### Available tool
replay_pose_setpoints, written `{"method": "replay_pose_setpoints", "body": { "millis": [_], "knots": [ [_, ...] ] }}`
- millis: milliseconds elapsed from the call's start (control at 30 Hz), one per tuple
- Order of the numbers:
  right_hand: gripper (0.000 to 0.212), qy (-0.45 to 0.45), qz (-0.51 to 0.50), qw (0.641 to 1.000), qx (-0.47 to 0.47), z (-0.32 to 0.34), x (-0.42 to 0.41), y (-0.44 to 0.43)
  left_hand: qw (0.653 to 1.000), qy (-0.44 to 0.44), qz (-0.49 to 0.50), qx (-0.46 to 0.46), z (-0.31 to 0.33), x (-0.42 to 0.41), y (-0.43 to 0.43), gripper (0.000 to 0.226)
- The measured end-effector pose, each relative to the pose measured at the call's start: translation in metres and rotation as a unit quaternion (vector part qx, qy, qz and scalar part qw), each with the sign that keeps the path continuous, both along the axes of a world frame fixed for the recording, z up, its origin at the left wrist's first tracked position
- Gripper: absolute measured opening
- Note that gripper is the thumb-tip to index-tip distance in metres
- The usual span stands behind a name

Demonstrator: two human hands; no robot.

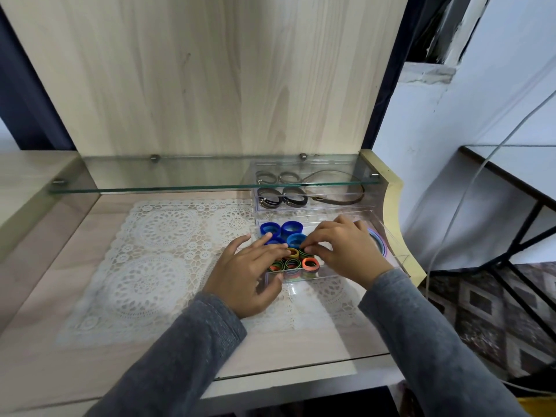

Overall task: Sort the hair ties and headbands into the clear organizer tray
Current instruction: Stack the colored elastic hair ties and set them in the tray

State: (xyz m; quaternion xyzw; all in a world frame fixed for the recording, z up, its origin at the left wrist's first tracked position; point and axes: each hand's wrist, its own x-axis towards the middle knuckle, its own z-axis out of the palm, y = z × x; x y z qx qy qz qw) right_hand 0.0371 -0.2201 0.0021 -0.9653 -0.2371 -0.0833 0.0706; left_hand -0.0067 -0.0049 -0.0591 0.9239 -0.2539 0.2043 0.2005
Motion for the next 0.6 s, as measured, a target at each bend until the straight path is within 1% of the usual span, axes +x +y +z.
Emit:
{"method": "replay_pose_setpoints", "body": {
  "millis": [433,600],
  "knots": [
    [0.022,0.002,-0.001,1.000,-0.020,0.0032,-0.0030,0.0042,1.000,-0.004,0.000,-0.001,0.0022,-0.0008,-0.0018,0.045],
    [0.022,-0.003,-0.008,1.000,-0.022,0.0039,-0.0024,0.0046,0.999,-0.033,0.027,0.019,0.0057,-0.0018,-0.0012,0.044]
  ]
}}
